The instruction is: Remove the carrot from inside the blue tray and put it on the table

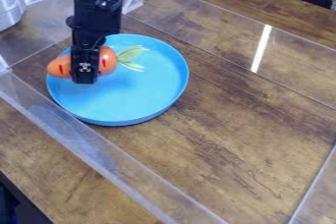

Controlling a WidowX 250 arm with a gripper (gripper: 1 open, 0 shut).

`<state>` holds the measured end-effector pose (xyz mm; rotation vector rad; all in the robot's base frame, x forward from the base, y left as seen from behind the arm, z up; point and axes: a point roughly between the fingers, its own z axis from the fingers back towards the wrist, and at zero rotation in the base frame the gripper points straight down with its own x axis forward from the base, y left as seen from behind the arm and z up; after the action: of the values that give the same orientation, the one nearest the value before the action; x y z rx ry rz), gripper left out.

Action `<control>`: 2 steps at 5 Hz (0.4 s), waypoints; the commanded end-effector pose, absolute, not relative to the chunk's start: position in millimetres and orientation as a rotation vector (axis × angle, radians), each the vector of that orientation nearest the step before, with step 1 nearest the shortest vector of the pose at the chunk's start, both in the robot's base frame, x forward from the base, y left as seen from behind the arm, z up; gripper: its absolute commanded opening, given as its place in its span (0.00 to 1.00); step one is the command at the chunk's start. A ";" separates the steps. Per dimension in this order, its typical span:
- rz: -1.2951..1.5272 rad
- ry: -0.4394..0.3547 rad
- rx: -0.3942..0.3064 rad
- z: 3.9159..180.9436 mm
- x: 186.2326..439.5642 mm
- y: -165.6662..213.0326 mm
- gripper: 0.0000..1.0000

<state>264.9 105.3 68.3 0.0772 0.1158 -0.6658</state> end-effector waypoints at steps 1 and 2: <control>-0.671 0.036 0.143 99.2 275.7 105.6 0.00; -0.673 0.036 0.144 101.8 275.4 104.6 0.00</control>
<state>263.2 105.0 74.8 0.0794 0.1154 -0.6629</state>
